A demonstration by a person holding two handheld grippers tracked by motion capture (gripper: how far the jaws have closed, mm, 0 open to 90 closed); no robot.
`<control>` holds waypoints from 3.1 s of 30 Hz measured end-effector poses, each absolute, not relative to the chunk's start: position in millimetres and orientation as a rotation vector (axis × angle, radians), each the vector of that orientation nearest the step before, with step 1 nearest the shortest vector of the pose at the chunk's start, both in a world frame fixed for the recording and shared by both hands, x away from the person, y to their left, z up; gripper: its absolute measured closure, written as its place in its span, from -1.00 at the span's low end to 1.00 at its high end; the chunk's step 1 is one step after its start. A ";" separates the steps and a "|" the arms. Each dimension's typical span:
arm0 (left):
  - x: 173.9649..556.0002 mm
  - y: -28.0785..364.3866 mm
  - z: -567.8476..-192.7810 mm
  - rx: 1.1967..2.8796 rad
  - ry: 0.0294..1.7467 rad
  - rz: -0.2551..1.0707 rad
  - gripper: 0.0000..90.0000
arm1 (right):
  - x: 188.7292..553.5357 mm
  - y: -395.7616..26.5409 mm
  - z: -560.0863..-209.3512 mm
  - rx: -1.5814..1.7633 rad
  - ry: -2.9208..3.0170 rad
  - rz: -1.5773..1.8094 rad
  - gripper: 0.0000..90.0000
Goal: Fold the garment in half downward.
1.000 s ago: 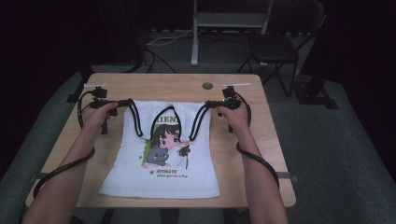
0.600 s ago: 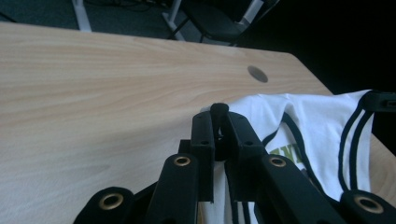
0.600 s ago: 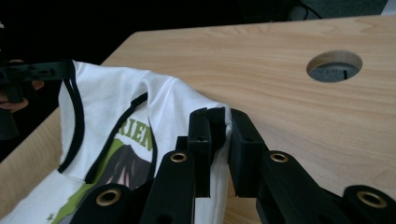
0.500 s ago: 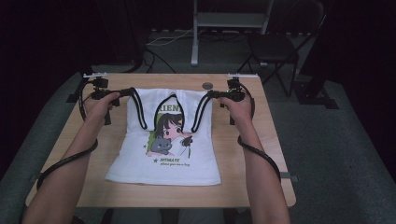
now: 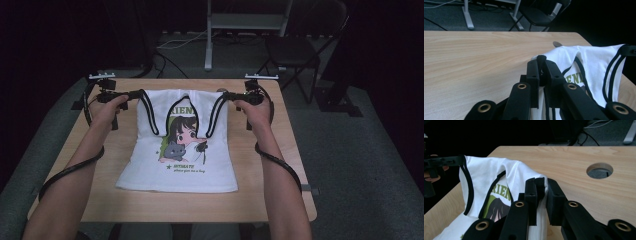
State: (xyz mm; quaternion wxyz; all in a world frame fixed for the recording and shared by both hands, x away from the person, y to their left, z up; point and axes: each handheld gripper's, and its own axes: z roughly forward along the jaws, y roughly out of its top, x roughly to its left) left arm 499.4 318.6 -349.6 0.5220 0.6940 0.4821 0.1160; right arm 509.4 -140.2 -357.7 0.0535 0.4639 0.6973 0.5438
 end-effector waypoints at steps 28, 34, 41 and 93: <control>502.5 318.8 -328.1 1.634 1.114 0.306 0.85 | 511.1 -141.1 -337.8 1.368 2.077 1.688 0.80; 503.0 318.9 -326.9 1.634 1.112 0.307 0.85 | 511.3 -140.6 -334.8 1.363 2.072 1.692 0.80; 503.2 317.9 -328.4 1.626 1.114 0.307 0.84 | 511.5 -141.1 -336.3 1.373 2.074 1.684 0.80; 476.5 329.2 -366.9 1.669 1.105 0.258 0.84 | 490.3 -148.8 -367.7 1.302 2.198 1.657 0.79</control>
